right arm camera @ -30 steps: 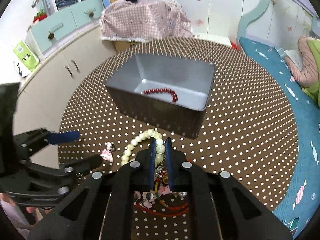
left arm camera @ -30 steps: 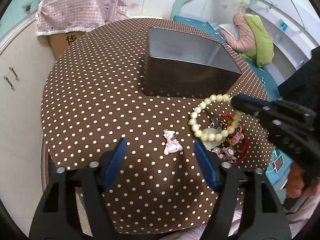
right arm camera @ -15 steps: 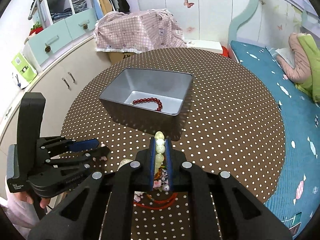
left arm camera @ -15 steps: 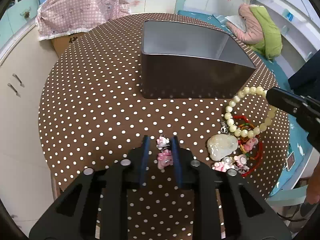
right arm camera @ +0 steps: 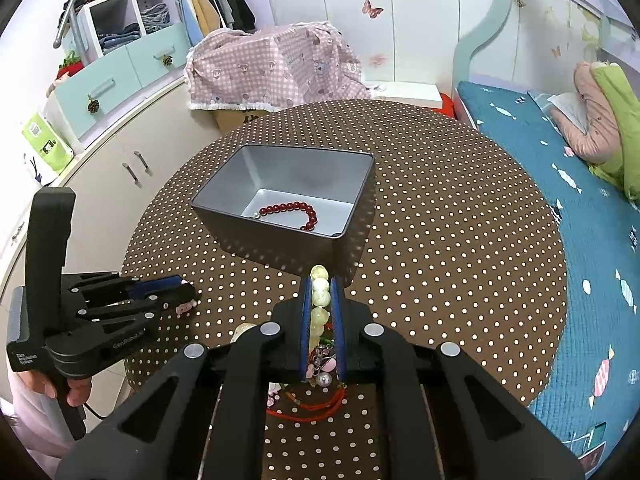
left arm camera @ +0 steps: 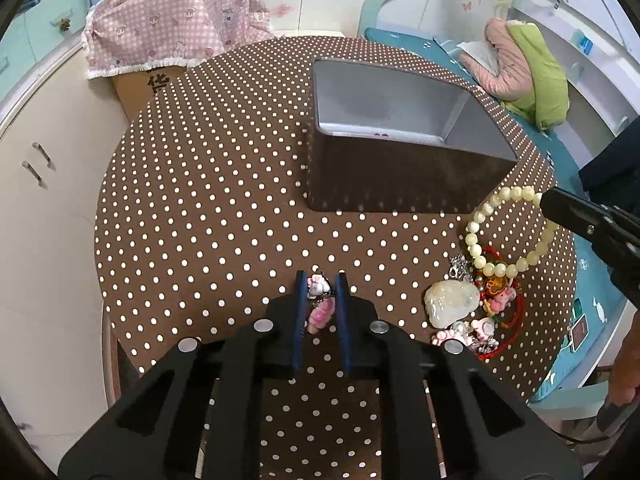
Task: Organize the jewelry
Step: 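Carry the pink charm into the grey box with the left tool and open it, then lower the cream bead bracelet into the grey box and open the right tool, then move both tools back to the pile and grasp the jade pendant with the left tool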
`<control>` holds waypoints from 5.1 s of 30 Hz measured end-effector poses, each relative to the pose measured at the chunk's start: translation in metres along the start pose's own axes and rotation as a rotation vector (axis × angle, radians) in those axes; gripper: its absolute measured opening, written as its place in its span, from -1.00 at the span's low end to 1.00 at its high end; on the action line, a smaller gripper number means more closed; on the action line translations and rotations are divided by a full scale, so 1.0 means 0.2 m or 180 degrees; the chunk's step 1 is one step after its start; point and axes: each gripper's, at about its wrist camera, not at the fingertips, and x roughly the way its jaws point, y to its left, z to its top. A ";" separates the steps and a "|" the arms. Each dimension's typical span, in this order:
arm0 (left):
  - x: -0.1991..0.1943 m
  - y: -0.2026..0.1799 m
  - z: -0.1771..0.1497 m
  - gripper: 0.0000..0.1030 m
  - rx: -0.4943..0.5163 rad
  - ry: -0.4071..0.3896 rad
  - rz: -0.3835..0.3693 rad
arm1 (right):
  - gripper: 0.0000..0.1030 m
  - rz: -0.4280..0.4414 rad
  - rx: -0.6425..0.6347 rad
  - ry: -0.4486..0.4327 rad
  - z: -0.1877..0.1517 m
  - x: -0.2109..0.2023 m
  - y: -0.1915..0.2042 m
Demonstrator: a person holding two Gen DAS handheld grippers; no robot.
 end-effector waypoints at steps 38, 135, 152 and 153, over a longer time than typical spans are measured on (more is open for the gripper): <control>0.00 0.03 0.01 -0.50 0.0059 0.0003 -0.0193 | -0.83 0.0006 -0.0077 -0.0158 0.08 -0.06 0.03; -0.13 -0.17 0.40 -0.19 0.0183 -0.0548 -0.0246 | -0.32 0.0043 -0.0008 -0.0148 0.29 0.05 -0.08; -0.02 -0.33 0.00 0.22 0.0579 -0.0079 -0.0345 | 0.64 -0.0214 0.0125 -0.0084 0.02 -0.03 -0.15; 0.00 -0.34 -0.01 0.23 0.0592 -0.0043 -0.0343 | 0.66 -0.0228 0.0146 -0.0069 0.01 -0.03 -0.15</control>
